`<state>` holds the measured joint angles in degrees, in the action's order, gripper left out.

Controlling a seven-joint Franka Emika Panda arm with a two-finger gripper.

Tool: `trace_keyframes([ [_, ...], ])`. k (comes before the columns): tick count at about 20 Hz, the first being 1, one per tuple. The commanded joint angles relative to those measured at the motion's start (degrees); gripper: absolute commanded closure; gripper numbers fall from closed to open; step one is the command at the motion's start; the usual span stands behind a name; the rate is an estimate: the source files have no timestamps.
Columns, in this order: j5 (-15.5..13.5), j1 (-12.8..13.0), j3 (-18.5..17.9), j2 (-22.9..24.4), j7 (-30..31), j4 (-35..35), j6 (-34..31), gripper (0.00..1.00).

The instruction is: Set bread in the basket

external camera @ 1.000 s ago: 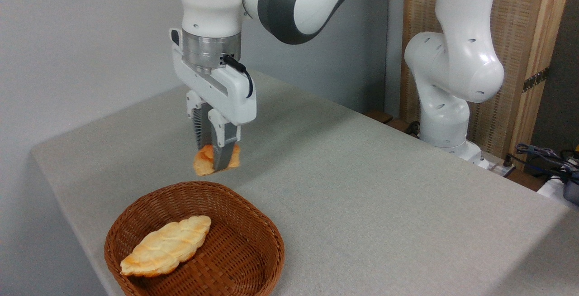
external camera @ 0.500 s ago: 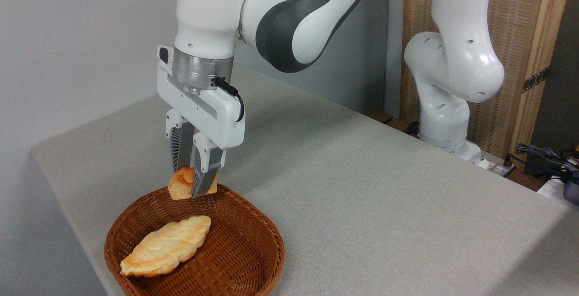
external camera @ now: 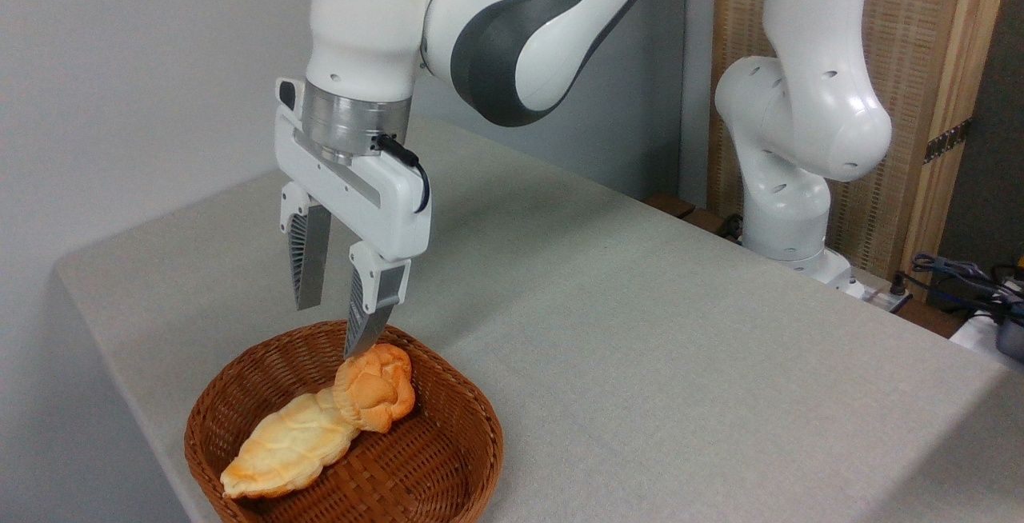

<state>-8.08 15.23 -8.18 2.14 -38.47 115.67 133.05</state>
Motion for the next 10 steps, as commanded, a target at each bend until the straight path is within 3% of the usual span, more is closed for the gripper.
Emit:
trace_keyframes([
  [1, -0.62, 0.33, -1.05, 2.6, 0.41, -1.15, -2.33, 0.0],
  [5, 0.17, 0.42, -1.49, 2.87, 0.24, -7.11, -16.91, 0.0],
  [7, 2.79, 0.42, -1.49, 2.87, 0.76, -8.62, -23.15, 0.0],
  [10, 5.44, 0.42, -1.49, 2.87, 2.6, -8.97, -26.7, 0.0],
])
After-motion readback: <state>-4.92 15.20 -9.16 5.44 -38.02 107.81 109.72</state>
